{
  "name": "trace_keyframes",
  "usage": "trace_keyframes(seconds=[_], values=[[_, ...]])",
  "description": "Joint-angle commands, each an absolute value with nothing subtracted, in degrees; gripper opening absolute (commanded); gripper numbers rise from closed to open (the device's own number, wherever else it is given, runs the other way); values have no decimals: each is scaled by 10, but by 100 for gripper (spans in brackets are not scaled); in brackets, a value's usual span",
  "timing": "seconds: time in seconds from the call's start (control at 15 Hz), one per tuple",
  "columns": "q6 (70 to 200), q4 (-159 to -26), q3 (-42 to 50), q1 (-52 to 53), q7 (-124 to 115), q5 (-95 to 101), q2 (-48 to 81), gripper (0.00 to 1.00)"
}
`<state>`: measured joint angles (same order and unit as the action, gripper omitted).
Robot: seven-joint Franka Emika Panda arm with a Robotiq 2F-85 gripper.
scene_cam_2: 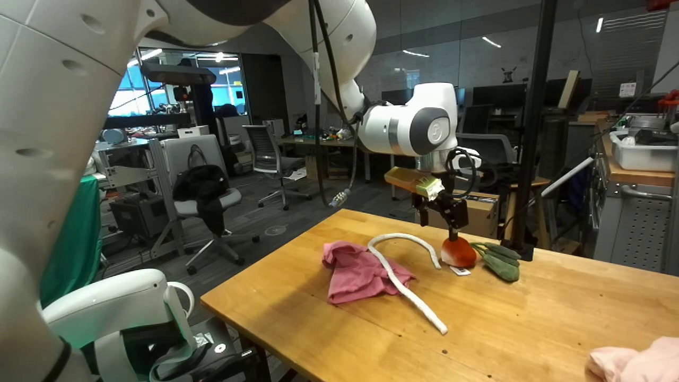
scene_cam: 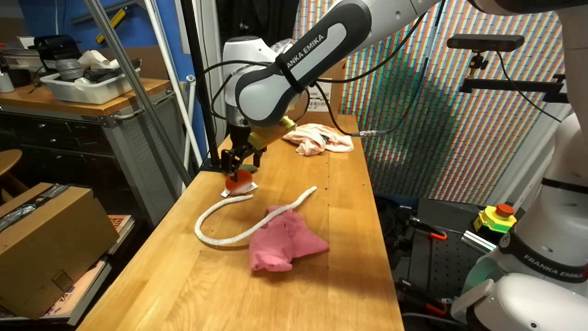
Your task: Separate the clothes, rope and plush toy on the table
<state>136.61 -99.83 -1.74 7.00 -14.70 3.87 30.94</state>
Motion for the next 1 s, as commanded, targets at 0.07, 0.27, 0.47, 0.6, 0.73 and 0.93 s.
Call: trace_keyframes(seconds=[0.07,0.27,0.47,0.6,0.73,0.93], values=[[1354,-927,-17,73,-132,25,363,100],[1344,-901,-16,73,-135,21,387,100],[1338,-882,-15,73,-135,19,406,100],[1334,-870,-13,73,-136,18,417,100],[1328,-860,-11,73,-138,19,426,100],[1334,-849,-1,76,-146,27,439,100]])
